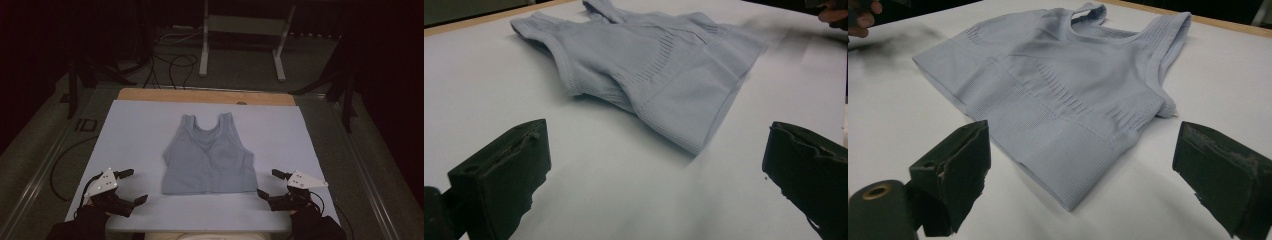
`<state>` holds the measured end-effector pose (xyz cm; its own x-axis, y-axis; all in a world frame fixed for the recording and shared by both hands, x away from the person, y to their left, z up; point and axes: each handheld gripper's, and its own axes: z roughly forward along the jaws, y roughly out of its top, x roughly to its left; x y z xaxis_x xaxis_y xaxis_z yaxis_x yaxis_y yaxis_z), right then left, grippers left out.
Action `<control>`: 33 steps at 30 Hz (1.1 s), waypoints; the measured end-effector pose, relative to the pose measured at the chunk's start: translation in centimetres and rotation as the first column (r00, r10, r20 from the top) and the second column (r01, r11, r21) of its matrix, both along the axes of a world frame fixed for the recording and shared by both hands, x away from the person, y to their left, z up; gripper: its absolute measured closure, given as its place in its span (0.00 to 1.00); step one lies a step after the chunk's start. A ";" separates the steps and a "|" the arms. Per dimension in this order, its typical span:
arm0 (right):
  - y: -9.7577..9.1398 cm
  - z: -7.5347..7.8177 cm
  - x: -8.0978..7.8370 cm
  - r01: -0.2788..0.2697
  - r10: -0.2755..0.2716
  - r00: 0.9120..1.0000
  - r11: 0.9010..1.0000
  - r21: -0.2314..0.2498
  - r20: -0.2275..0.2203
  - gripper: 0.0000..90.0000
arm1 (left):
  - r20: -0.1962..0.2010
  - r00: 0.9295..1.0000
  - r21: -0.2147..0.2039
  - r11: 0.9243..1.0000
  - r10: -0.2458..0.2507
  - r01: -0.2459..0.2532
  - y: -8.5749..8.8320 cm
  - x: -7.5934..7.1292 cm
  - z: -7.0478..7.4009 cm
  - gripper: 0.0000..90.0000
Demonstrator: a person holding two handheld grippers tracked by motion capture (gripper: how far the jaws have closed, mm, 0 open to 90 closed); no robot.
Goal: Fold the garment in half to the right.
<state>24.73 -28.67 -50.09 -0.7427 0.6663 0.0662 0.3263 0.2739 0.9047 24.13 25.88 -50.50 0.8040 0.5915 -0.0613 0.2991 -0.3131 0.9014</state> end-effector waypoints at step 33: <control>1.2 5.9 -0.2 -0.036 0.035 0.998 0.999 0.011 0.056 0.09 | 0.008 0.997 0.021 0.997 -0.074 0.074 -1.8 -0.1 2.8 0.00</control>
<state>24.50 -27.42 -44.21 -0.7685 0.6390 0.0318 0.2654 0.2731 0.9247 24.00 24.10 -47.73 0.8460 0.5316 -0.0425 0.2666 -0.3525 0.8970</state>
